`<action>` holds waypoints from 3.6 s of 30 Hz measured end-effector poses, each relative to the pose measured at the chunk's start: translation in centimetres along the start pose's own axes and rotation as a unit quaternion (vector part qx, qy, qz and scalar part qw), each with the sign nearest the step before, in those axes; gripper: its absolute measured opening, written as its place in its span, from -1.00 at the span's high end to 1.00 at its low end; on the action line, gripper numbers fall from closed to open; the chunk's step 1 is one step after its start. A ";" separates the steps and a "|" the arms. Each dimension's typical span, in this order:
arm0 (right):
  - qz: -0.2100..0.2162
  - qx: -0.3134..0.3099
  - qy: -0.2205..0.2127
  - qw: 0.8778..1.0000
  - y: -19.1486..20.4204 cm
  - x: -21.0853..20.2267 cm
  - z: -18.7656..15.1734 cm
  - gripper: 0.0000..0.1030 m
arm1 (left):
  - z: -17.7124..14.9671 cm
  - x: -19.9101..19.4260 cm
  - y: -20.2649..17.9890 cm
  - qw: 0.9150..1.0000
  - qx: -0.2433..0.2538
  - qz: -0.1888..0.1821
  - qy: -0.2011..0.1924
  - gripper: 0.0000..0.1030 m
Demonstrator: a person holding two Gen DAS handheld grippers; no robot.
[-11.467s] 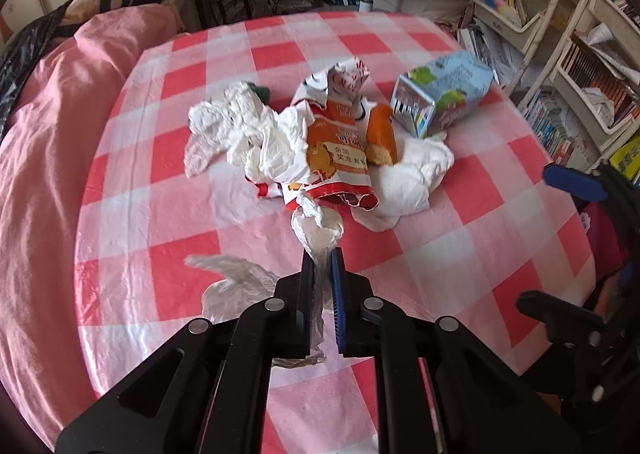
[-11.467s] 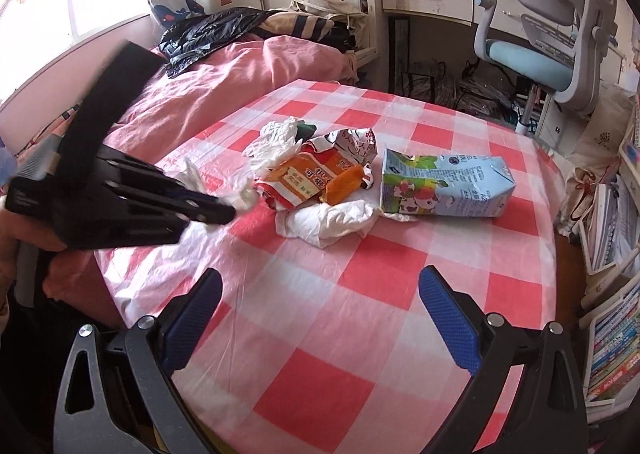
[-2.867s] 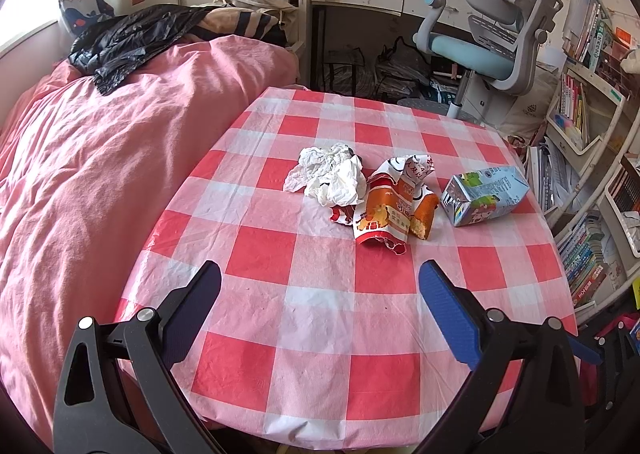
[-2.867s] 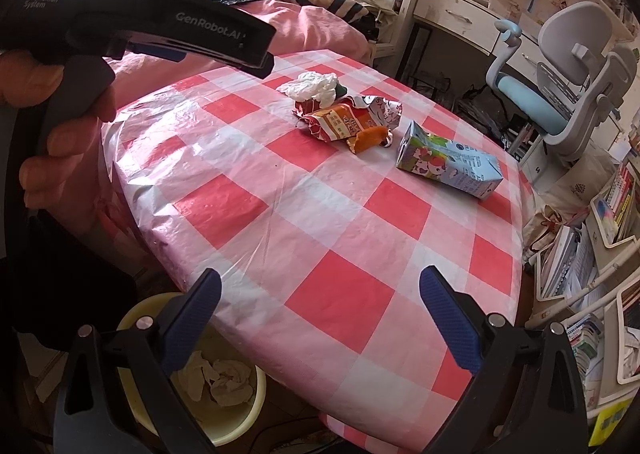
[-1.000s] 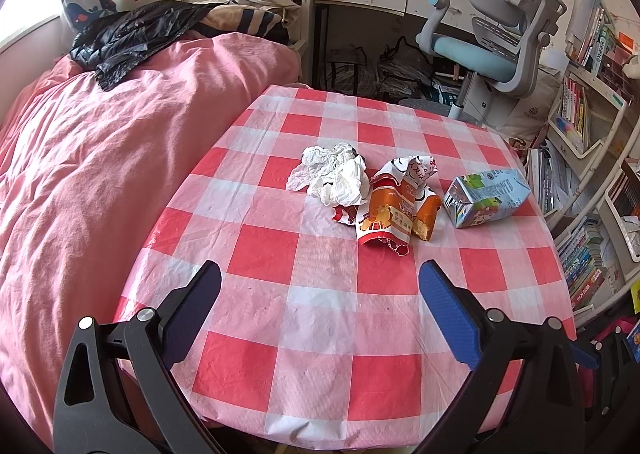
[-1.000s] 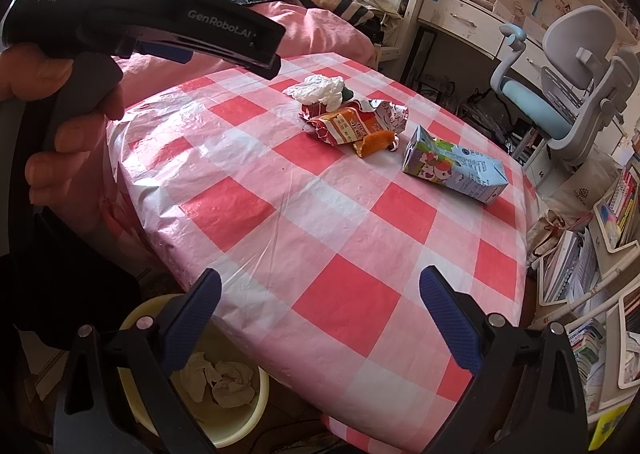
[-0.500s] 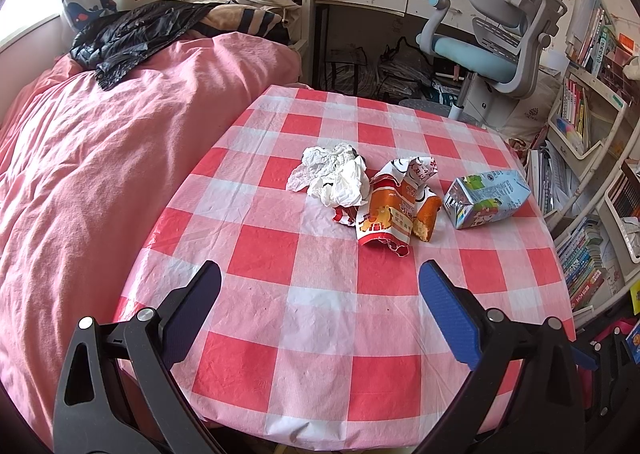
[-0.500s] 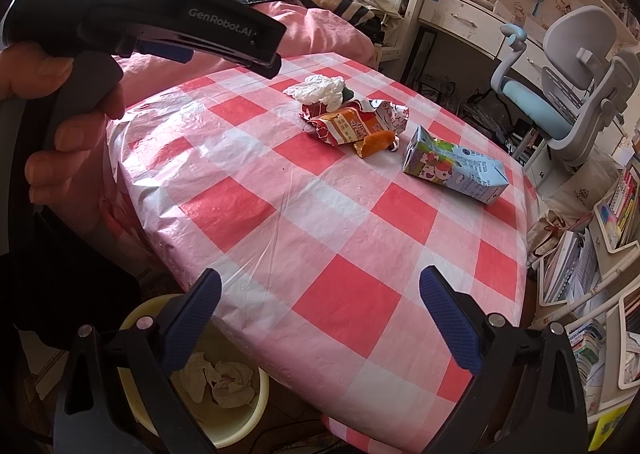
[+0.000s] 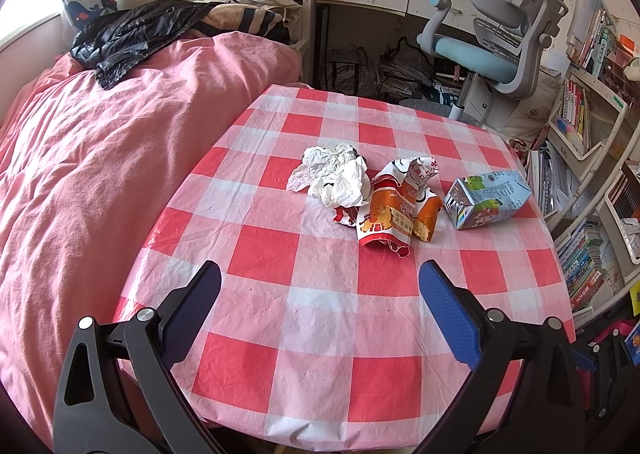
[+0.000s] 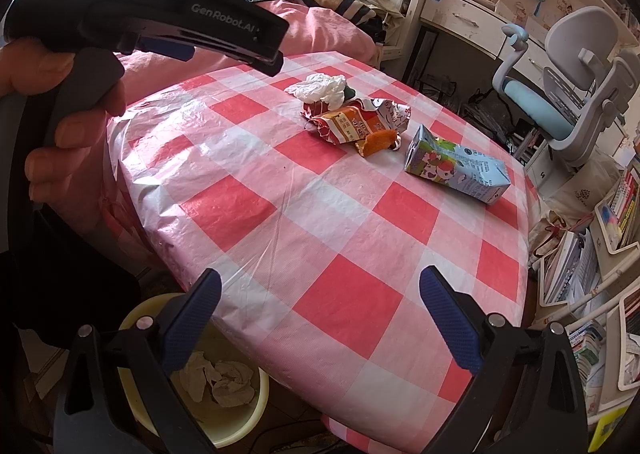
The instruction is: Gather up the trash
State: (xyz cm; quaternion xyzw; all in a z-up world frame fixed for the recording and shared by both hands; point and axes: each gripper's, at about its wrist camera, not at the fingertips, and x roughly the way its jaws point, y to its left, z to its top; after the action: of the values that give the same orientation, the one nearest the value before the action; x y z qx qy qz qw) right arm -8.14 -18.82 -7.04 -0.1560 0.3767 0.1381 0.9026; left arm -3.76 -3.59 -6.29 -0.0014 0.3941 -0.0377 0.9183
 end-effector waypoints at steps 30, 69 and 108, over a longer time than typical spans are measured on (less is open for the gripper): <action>0.001 -0.001 0.000 1.000 0.0 0.1 0.0 -0.85 | 0.1 0.1 0.1 1.000 -0.001 -0.001 0.000 -0.86; 0.001 -0.005 0.000 1.000 -0.3 0.5 0.0 -0.85 | 0.3 0.3 0.2 1.000 -0.003 -0.001 0.001 -0.86; 0.033 0.067 0.012 0.997 -5.1 4.6 3.4 -0.85 | 7.2 7.1 0.2 0.999 0.026 -0.010 0.022 -0.86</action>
State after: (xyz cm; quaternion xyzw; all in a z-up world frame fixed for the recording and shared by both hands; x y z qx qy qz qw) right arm -1.00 -21.58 -7.22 -0.0843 0.4011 0.1407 0.9012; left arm 6.31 -4.03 -6.48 0.0195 0.4132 -0.0573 0.9086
